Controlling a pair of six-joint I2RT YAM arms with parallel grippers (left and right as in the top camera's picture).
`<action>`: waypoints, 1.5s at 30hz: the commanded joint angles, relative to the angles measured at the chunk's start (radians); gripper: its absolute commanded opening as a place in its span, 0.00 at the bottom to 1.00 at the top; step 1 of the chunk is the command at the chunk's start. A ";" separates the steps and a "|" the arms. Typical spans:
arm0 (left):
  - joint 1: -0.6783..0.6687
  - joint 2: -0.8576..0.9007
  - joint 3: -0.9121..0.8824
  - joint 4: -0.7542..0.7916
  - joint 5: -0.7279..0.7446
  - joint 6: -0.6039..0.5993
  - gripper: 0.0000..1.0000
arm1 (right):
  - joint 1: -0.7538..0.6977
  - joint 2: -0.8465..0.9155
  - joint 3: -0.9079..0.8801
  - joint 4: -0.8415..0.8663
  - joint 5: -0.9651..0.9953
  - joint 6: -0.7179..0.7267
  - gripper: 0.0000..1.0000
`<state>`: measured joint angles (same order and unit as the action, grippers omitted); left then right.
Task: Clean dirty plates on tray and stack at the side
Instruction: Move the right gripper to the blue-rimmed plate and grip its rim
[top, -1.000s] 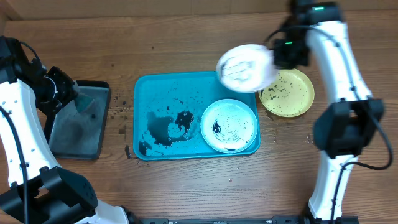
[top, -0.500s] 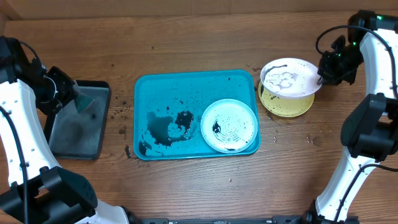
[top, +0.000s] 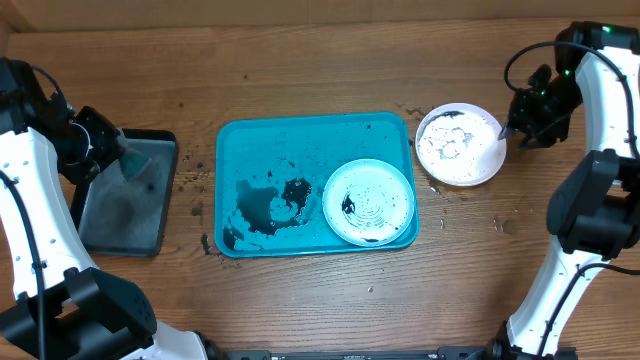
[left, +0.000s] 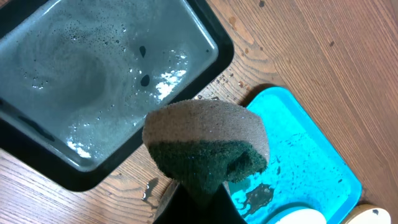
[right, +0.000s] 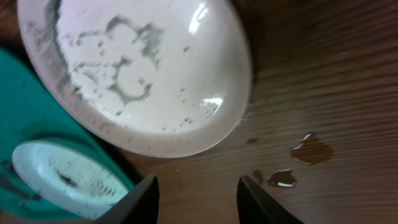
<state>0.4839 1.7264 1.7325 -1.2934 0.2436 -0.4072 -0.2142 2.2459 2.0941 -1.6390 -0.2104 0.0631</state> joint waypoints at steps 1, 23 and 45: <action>-0.008 0.006 -0.004 0.003 0.009 0.027 0.04 | 0.069 -0.043 -0.002 -0.045 -0.181 -0.173 0.42; -0.008 0.006 -0.005 -0.003 0.009 0.027 0.04 | 0.565 -0.043 -0.333 0.255 0.159 -0.161 0.31; -0.008 0.006 -0.005 0.004 0.009 0.027 0.04 | 0.555 -0.044 -0.211 0.254 0.166 -0.149 0.39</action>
<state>0.4839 1.7264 1.7321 -1.2930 0.2436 -0.4072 0.3523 2.2368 1.8778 -1.3956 -0.0521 -0.0967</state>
